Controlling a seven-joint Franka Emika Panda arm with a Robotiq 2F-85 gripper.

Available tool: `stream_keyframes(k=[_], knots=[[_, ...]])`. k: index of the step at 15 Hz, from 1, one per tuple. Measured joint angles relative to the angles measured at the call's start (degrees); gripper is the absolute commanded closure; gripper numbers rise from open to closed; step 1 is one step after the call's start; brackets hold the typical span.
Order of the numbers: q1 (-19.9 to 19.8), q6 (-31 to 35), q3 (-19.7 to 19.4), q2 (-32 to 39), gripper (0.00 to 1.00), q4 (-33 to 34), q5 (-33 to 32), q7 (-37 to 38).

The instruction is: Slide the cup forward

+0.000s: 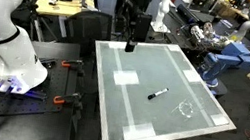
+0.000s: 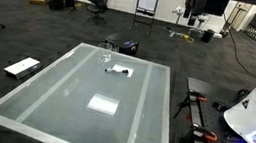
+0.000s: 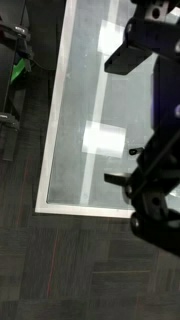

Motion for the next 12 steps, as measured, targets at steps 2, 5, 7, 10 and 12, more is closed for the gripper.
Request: stream_keyframes(k=[2, 5, 7, 10, 12], knots=[[0.0, 0.0, 0.0, 0.0, 0.00, 0.0, 0.0, 0.0], [0.0, 0.0, 0.0, 0.0, 0.00, 0.0, 0.0, 0.0], [0.0, 0.0, 0.0, 0.0, 0.00, 0.0, 0.0, 0.0], [0.1, 1.1, 0.2, 0.1, 0.00, 0.0, 0.2, 0.2], [0.3, 2.9, 0.7, 0.6, 0.00, 0.2, 0.6, 1.1]])
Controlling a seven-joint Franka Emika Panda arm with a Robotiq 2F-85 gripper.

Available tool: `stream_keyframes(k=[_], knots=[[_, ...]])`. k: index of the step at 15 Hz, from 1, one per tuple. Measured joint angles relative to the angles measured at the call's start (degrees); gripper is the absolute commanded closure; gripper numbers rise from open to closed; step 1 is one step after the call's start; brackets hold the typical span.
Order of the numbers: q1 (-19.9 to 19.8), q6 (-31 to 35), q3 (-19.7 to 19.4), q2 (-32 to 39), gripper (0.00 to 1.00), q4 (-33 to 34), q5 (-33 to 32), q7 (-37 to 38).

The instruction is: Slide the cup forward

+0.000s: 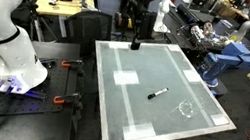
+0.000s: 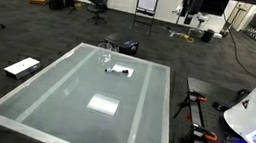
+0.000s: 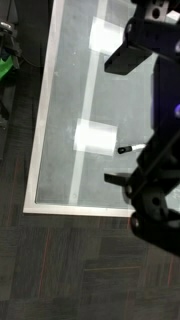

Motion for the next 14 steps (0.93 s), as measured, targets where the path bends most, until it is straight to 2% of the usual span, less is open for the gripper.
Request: stream_keyframes(k=[5, 14], knots=[[0.9, 7.6, 1.4, 5.3, 0.00, 2.5, 1.6, 2.3], [1.2, 21.1, 2.3, 21.2, 0.00, 10.9, 1.8, 1.3]])
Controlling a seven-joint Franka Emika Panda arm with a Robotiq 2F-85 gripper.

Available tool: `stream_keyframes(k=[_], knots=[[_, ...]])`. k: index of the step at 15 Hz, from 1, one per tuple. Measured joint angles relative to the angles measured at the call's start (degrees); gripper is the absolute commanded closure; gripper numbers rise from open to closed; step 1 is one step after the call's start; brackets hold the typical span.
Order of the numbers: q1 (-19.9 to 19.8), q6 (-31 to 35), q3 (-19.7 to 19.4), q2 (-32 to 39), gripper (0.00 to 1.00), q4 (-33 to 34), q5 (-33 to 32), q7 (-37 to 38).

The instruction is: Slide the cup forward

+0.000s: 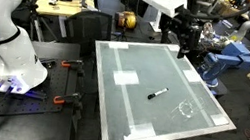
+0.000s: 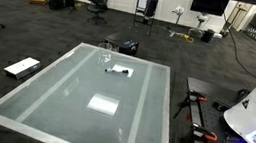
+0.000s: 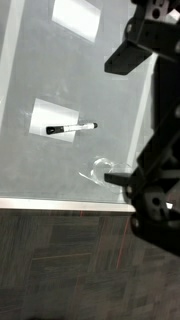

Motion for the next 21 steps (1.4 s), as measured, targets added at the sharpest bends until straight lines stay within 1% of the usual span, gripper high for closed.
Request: stream_keyframes(k=[2, 5, 9, 13, 15, 21], knots=[[-0.2, 1.0, -0.2, 3.3, 0.00, 2.0, 0.1, -1.3], [-1.2, 1.6, -0.5, 8.4, 0.00, 5.4, 2.5, -5.4], [-3.0, 3.0, -0.5, 14.7, 0.00, 9.4, 4.7, -12.6], [-4.9, 6.1, 0.1, 20.1, 0.00, 12.2, 6.7, -19.7], [-5.2, 6.3, 0.4, 21.3, 0.00, 13.0, 6.8, -20.4], [-5.3, 6.3, 0.6, 21.6, 0.00, 13.5, 6.9, -20.4]])
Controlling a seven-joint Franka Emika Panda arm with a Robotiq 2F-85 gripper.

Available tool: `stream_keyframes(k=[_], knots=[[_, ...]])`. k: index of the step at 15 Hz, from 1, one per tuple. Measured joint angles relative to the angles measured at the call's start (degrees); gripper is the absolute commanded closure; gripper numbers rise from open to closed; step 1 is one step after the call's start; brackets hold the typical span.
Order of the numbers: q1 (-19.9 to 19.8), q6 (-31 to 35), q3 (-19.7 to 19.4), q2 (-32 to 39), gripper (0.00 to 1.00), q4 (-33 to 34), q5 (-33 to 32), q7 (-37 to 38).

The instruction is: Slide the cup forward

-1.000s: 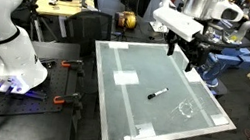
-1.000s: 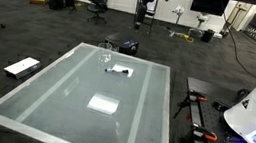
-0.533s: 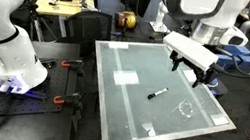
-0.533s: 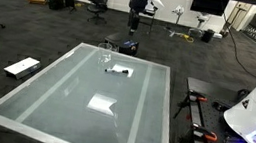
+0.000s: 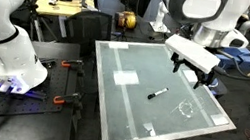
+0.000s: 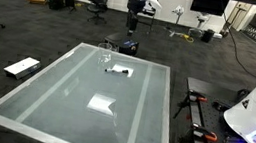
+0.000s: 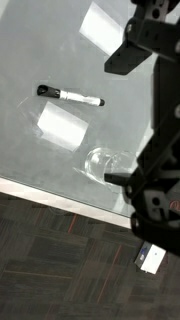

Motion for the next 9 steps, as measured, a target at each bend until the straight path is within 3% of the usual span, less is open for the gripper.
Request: stream_keyframes(k=[4, 9], knots=[[-0.5, 2.0, 1.5, 2.9, 0.00, 1.9, 1.0, 0.0], [-0.7, 2.3, 3.2, 10.4, 0.00, 9.0, 1.0, 0.0]])
